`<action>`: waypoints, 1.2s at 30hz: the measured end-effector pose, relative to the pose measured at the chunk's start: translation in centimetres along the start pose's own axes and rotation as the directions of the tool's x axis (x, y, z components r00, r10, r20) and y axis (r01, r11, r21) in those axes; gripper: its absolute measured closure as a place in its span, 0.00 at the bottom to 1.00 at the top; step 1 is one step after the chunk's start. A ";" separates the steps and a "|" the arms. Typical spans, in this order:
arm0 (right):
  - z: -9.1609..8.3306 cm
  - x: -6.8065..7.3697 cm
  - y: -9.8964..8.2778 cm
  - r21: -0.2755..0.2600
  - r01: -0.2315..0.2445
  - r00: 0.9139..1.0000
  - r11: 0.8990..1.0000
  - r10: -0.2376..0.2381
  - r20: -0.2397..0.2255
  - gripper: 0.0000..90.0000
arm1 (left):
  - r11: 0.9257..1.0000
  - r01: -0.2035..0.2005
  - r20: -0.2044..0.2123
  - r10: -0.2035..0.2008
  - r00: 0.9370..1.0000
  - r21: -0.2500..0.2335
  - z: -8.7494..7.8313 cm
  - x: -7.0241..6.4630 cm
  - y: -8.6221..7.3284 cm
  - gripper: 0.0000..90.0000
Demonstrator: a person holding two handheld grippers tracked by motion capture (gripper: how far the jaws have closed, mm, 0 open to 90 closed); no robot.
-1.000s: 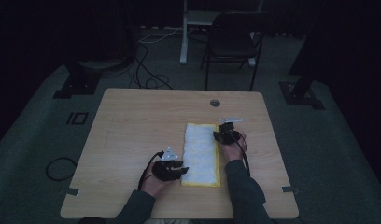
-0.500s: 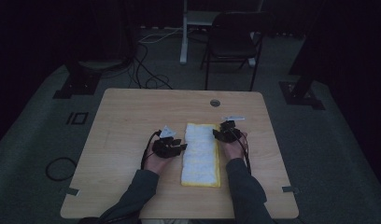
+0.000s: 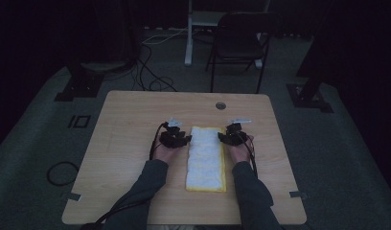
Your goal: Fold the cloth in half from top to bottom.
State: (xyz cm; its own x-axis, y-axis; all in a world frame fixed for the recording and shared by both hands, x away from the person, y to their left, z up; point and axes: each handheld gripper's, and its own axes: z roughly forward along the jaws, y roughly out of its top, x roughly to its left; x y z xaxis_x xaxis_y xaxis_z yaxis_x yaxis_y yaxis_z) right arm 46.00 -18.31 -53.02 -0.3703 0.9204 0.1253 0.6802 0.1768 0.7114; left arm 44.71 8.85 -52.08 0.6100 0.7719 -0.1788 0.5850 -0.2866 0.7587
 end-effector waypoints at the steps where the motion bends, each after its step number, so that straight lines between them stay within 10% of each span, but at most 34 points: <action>1: 0.1 0.0 0.0 0.002 0.001 1.000 1.000 -0.001 0.001 0.61 | 1.000 0.007 -0.005 -0.007 1.000 -0.004 0.3 0.1 0.1 0.66; 24: 1.9 0.1 1.2 0.040 -0.026 0.999 0.999 0.025 0.033 0.56 | 0.998 0.048 -0.082 -0.045 0.996 0.029 4.6 0.4 1.2 0.62; 30: 2.0 0.7 1.3 0.055 0.034 0.998 0.998 -0.036 0.045 0.65 | 0.999 0.038 -0.074 -0.035 0.997 0.034 4.8 0.0 1.2 0.64; 36: 2.1 1.0 1.5 0.070 0.038 0.999 0.997 -0.039 0.007 0.87 | 0.995 0.065 -0.074 -0.060 0.995 0.074 4.9 -0.1 1.6 0.88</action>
State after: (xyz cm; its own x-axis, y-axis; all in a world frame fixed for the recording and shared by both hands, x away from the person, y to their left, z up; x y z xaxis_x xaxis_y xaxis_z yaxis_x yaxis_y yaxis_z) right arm 47.96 -16.37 -53.32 -0.3920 0.9153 0.0929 0.7079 0.2356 0.6658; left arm 48.20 5.56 -53.87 0.5330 0.8273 -0.1773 0.6614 -0.2767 0.6971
